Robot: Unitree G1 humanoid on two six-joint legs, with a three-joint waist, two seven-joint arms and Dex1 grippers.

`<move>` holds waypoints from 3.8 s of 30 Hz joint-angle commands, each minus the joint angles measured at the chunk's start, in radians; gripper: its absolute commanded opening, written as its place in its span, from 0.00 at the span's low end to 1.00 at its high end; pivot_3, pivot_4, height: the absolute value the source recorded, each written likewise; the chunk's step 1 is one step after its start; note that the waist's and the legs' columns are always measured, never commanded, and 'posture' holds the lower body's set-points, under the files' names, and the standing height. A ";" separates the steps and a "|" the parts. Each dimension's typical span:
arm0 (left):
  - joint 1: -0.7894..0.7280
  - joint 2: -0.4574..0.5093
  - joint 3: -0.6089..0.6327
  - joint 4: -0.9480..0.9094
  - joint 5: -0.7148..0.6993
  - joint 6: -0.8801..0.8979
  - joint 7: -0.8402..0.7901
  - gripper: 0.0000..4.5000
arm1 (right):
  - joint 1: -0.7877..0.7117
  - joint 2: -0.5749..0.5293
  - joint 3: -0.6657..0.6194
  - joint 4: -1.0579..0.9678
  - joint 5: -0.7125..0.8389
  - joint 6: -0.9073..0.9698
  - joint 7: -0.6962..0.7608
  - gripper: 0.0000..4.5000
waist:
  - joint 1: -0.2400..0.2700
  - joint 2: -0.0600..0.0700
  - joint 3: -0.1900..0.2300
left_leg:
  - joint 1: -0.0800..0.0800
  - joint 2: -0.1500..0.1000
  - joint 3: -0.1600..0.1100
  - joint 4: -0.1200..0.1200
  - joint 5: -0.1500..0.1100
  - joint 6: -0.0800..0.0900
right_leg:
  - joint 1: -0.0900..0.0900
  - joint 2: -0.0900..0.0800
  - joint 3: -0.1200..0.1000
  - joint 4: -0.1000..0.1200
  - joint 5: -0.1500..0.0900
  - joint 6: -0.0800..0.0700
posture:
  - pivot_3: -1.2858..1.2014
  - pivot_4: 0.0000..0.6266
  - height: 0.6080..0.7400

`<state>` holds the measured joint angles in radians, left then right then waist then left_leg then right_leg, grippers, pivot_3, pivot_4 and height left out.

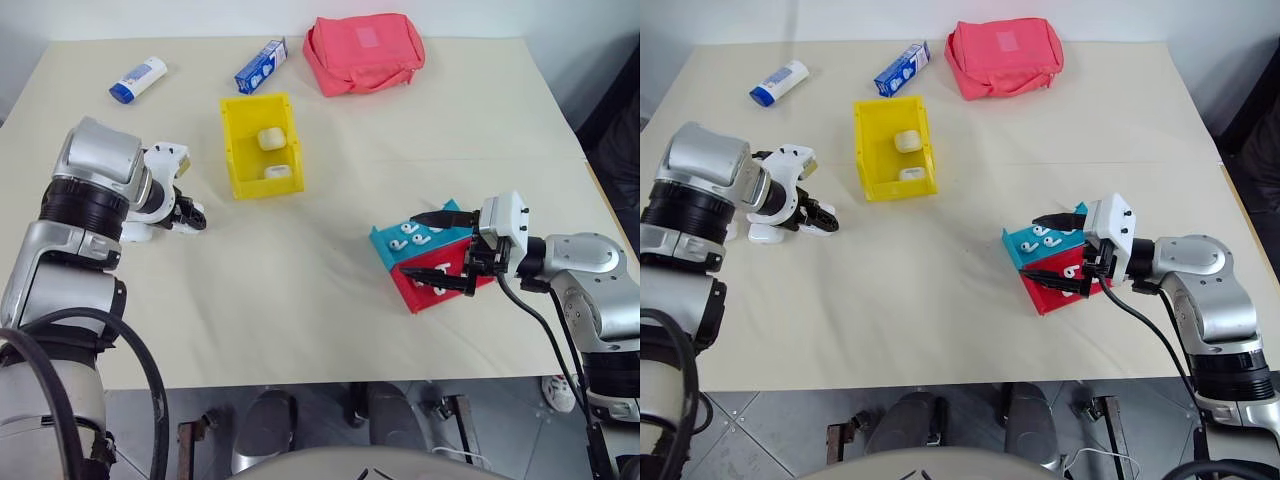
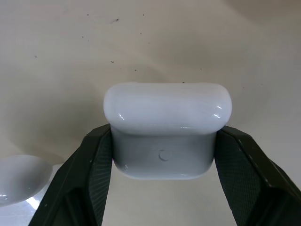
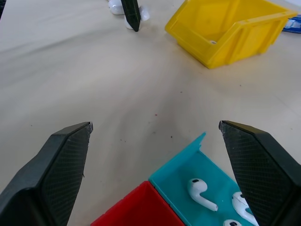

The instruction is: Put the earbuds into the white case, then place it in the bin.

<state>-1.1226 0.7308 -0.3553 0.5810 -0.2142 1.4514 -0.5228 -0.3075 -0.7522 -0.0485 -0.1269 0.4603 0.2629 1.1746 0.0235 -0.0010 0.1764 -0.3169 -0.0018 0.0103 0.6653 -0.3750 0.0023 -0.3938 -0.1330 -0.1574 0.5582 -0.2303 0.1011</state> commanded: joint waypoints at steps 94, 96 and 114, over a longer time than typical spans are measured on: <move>0.710 -0.572 0.128 -0.628 -0.079 -1.399 -0.496 0.62 | 0.480 -0.467 -0.231 -0.431 -0.153 0.416 -0.184 0.76 | 0.048 0.004 -0.002 | -0.015 -0.001 -0.004 0.020 -0.009 0.019 | 0.000 -0.002 0.000 -0.015 0.010 0.003 | 0.52 0.24 1.00; 0.712 -0.569 0.125 -0.628 -0.076 -1.401 -0.492 0.62 | 0.454 -0.483 -0.199 -0.404 -0.165 0.415 -0.175 0.67 | 0.049 0.005 -0.002 | -0.015 -0.001 -0.003 0.020 -0.009 0.019 | 0.000 -0.002 0.000 -0.017 0.011 0.003 | 0.52 0.24 1.00; 0.716 -0.564 0.107 -0.633 -0.076 -1.407 -0.462 0.62 | 0.160 -0.519 0.075 -0.202 -0.289 0.326 -0.063 0.53 | 0.046 0.006 -0.003 | -0.016 -0.001 -0.003 0.020 -0.009 0.019 | 0.000 -0.001 -0.001 -0.017 0.013 0.004 | 0.52 0.24 1.00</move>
<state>-0.4078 0.1742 -0.2397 -0.0032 -0.2714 0.0560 -0.9931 -0.1325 -1.2509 0.0275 -0.3333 0.1876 0.6056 1.0997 0.0693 0.0049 0.1733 -0.3325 -0.0028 0.0071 0.6857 -0.3841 0.0211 -0.3938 -0.1342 -0.1583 0.5418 -0.2170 0.1049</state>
